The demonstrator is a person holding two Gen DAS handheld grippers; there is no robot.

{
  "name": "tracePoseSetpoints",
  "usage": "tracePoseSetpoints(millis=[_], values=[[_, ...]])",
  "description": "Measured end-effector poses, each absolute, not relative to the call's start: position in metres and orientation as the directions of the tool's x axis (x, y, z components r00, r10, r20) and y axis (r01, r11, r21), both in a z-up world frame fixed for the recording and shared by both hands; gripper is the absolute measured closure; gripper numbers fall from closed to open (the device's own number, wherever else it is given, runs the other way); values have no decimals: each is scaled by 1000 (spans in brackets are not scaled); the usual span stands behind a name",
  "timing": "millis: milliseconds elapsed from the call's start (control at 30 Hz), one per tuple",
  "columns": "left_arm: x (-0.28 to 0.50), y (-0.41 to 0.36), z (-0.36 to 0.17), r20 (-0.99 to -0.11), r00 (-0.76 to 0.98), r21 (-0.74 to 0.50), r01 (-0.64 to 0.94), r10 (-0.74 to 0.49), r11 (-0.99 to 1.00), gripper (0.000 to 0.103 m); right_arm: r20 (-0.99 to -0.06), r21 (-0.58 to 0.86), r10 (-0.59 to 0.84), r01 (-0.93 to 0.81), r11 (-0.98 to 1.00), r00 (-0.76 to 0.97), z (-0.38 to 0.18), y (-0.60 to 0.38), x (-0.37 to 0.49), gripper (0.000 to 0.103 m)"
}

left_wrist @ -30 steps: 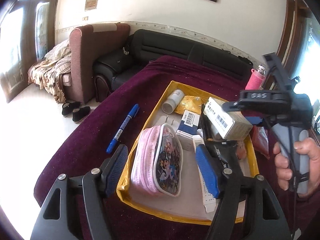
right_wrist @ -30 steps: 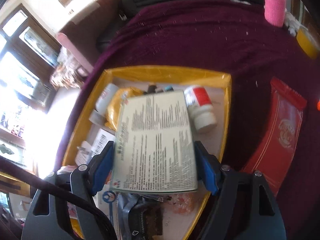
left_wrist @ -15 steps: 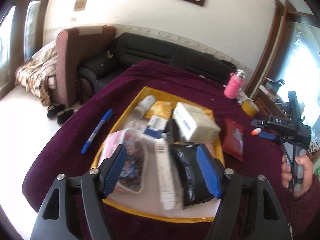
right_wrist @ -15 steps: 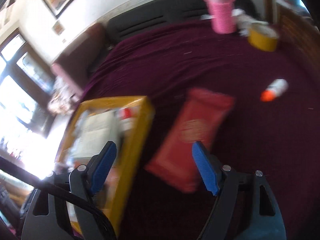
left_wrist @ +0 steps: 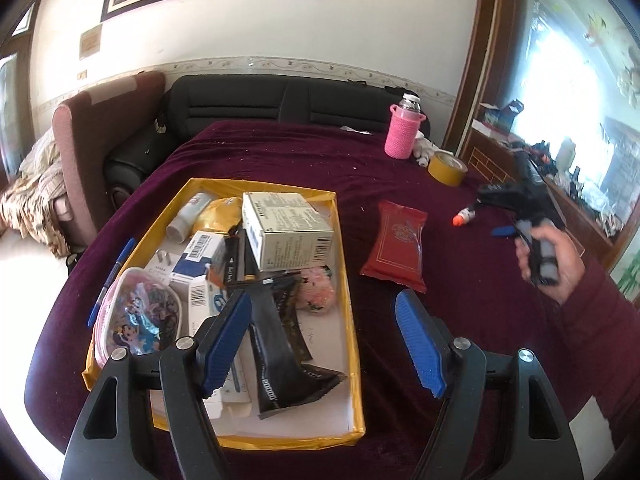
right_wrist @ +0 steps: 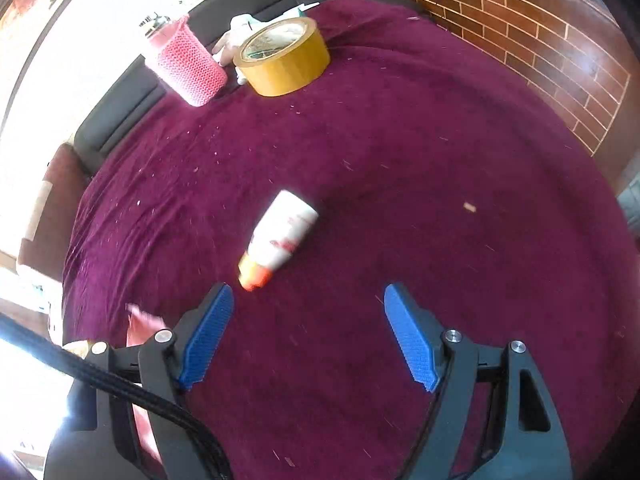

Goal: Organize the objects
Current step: 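Grasp the white orange-capped glue bottle with the right gripper while the left reaches the red packet, then grasp the red snack packet with the left gripper while the right holds the glue bottle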

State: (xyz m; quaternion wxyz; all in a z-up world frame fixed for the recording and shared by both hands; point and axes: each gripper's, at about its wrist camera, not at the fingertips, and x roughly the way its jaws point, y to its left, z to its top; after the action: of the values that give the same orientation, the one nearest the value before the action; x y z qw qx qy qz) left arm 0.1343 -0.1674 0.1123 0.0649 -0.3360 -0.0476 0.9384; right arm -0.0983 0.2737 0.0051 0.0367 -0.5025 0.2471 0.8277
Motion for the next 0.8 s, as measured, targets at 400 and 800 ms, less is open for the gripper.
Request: tracePoseSetpoints(millis=[400,800], values=[[91,-123,103,-688,-712,-77,-121,141,-990,34,-894,163,-47,-226,-960,-445,-7,256,-125,79],[-12,4,56,-761,-646,312,-287,-57,-906,34,-882,227,-183,-50,-973,-434,-14,265,-40,79]])
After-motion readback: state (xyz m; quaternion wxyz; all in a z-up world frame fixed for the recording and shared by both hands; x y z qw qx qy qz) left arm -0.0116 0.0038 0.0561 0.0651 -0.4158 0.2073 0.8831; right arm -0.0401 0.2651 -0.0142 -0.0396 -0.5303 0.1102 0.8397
